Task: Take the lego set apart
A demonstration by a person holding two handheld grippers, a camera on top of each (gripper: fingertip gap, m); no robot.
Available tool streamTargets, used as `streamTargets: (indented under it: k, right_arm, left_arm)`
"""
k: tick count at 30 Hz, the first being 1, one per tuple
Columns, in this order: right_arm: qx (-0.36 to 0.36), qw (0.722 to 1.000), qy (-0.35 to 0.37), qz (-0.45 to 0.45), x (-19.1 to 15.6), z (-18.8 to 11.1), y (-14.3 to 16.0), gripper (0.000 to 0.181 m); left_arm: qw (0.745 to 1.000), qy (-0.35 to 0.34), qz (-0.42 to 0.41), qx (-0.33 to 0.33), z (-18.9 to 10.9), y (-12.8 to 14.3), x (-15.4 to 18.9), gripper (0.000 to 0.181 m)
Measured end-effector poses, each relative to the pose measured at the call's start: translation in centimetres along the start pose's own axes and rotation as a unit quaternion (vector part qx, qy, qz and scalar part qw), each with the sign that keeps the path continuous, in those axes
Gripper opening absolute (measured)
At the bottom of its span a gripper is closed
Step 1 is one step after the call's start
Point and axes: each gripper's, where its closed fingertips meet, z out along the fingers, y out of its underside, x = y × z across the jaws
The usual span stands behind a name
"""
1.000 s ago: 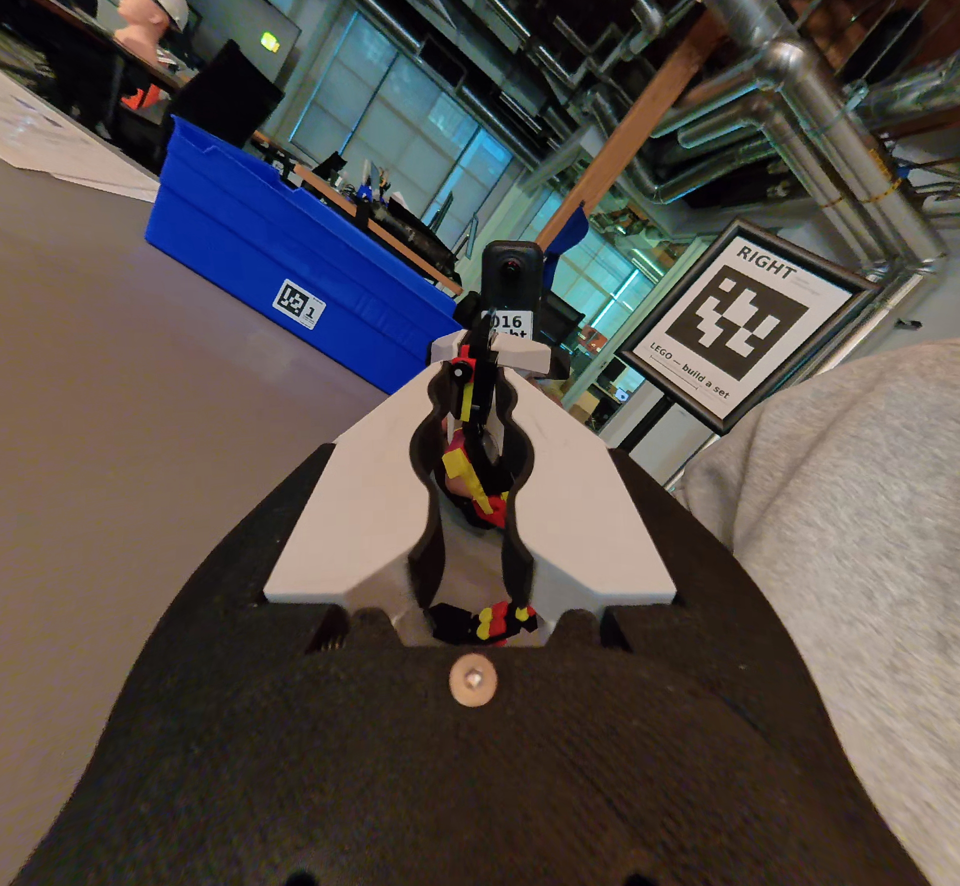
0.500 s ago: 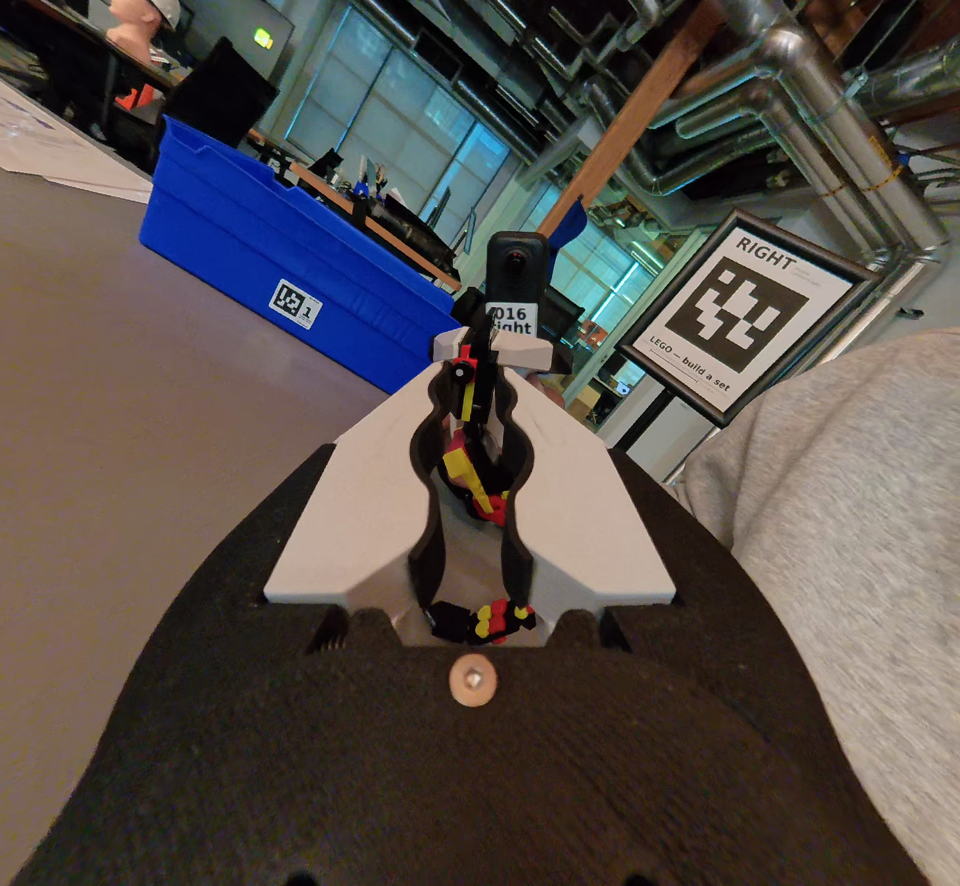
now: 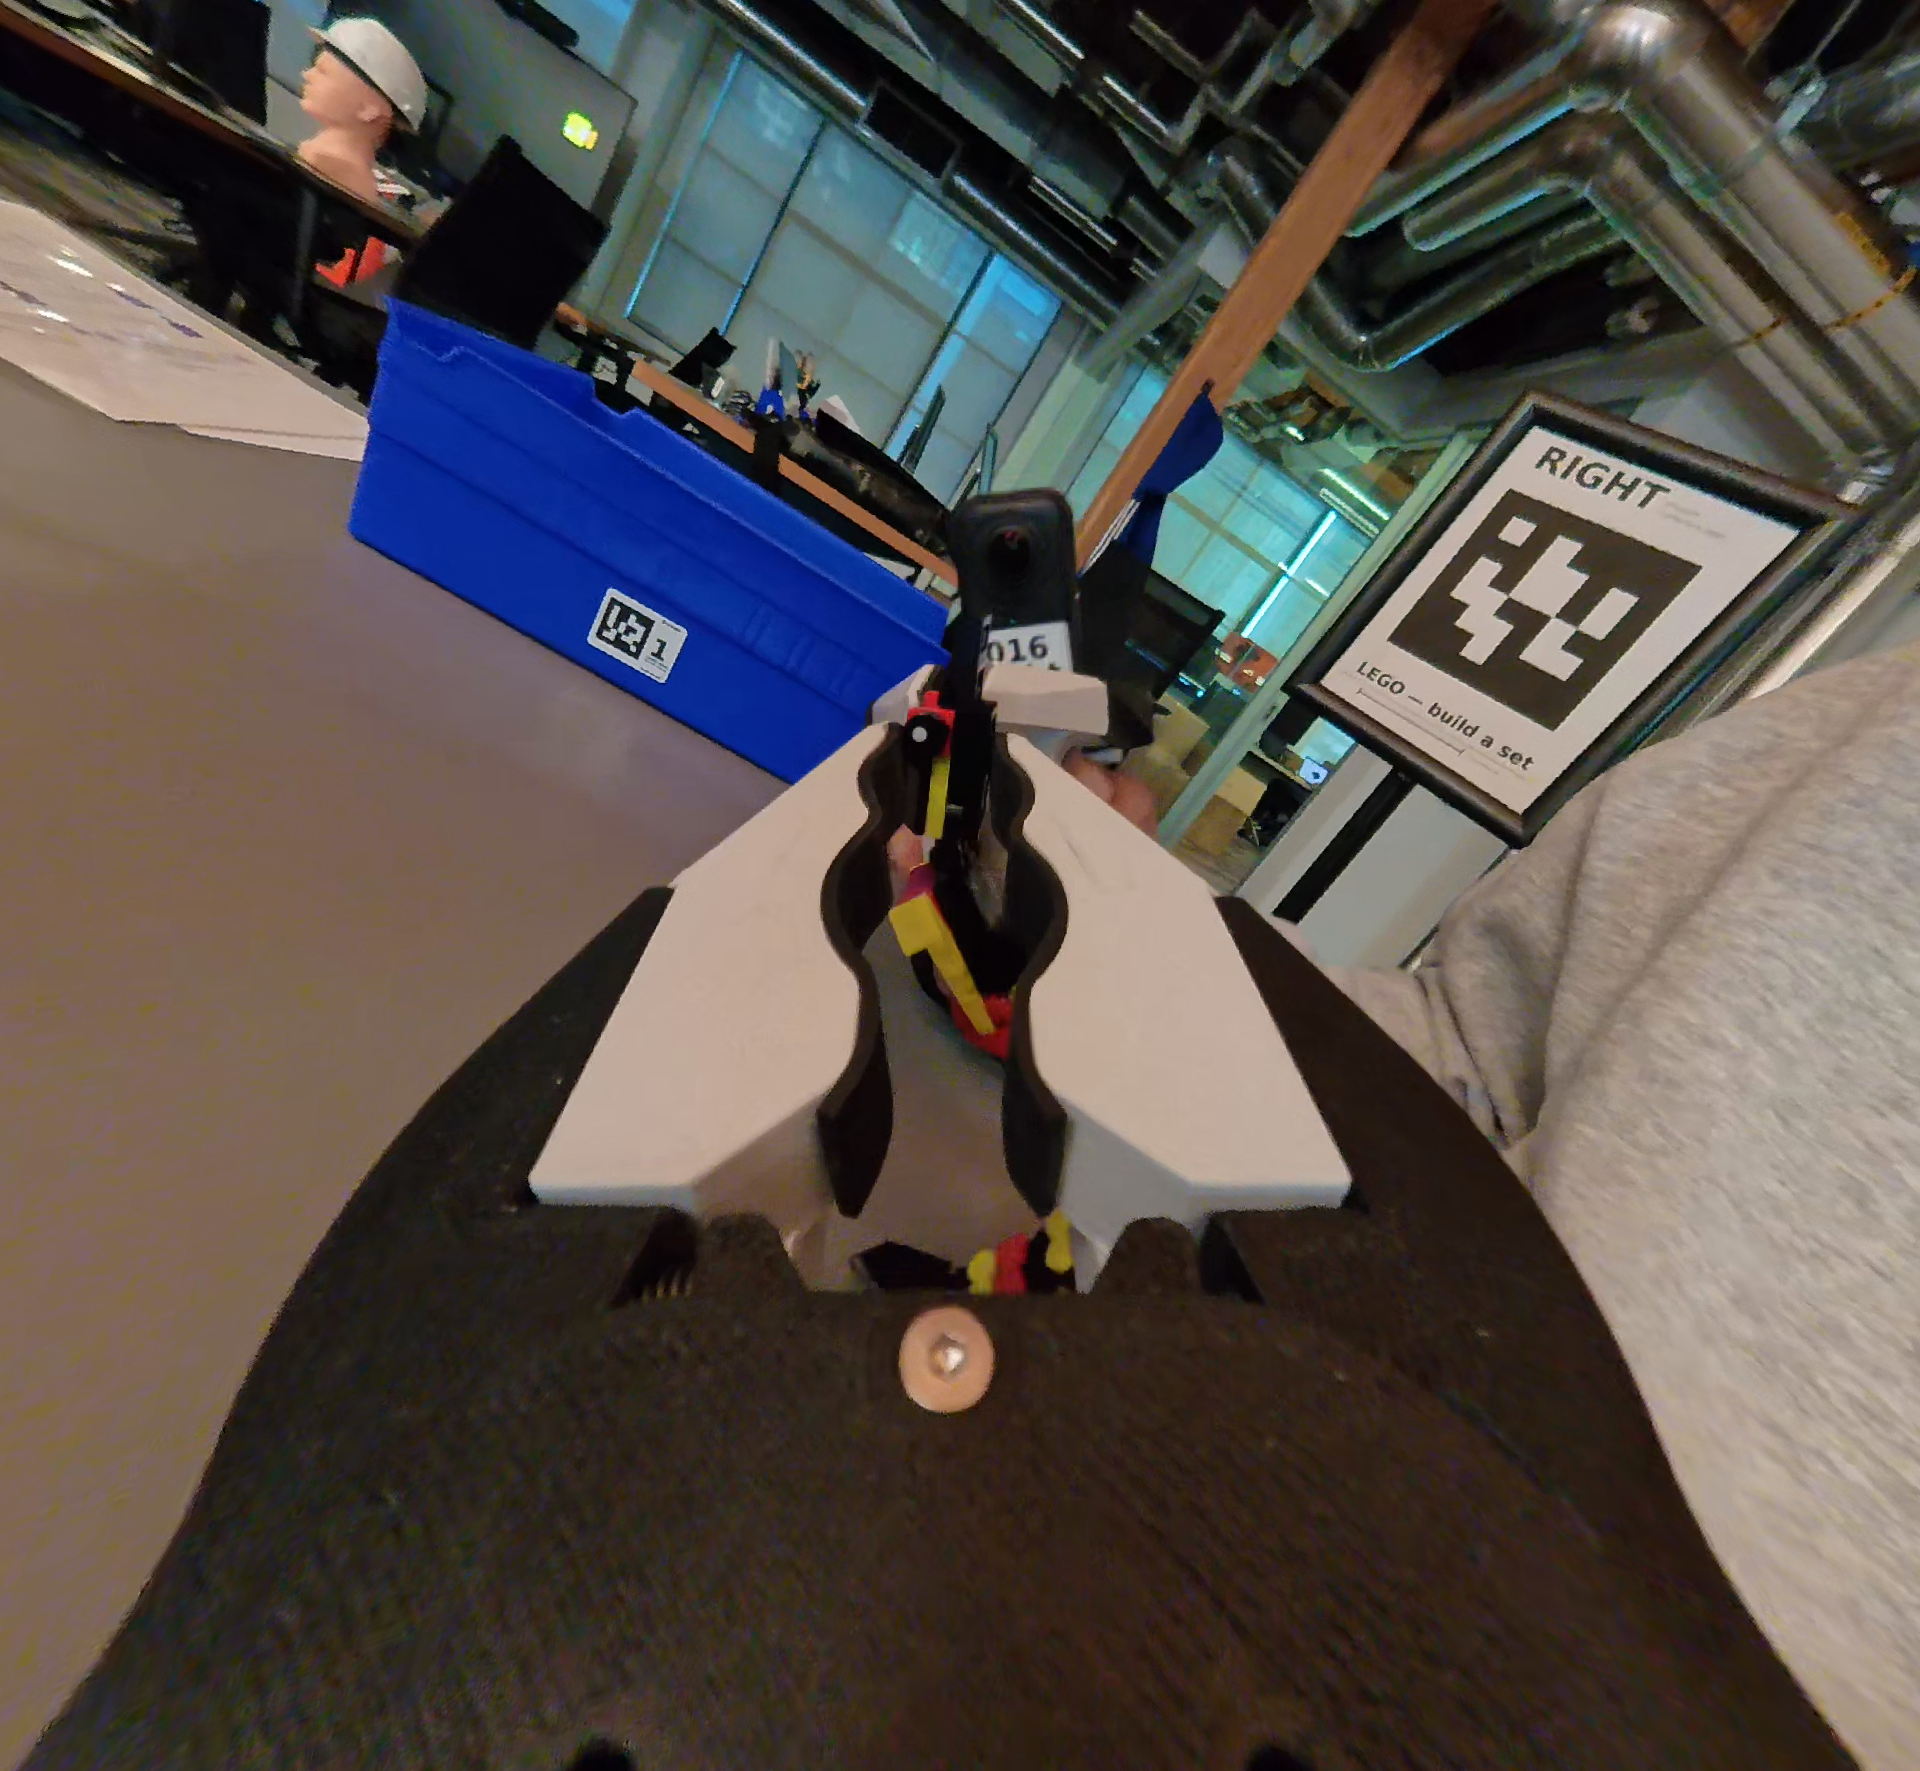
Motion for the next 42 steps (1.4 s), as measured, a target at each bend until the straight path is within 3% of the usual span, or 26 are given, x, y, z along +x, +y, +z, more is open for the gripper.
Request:
streamTargets:
  k: [5,29,33,36,42]
  right_arm:
    - [-0.016,0.998,0.027,-0.046,0.1,0.0,0.1,0.009]
    - [0.017,0.998,-0.016,0.065,-0.2,0.1,-0.5,0.0]
    - [0.049,0.998,0.012,0.035,0.8,-1.6,-2.1,0.0]
    - [0.007,0.998,0.047,-0.03,0.5,-0.3,-1.1,0.026]
    - [0.015,1.0,0.013,0.008,-0.4,0.9,0.2,0.015]
  left_arm:
    - [1.0,0.007,-0.014,-0.006,0.0,0.3,0.0,0.013]
    - [0.997,0.024,-0.067,0.034,-0.2,-0.9,0.1,0.012]
    - [0.993,0.011,-0.088,0.079,-2.1,-2.8,-1.3,0.013]
    - [0.994,0.019,-0.083,0.064,-1.3,-2.1,-0.7,0.013]
    - [0.994,0.044,-0.091,0.045,-0.4,-1.1,0.3,0.013]
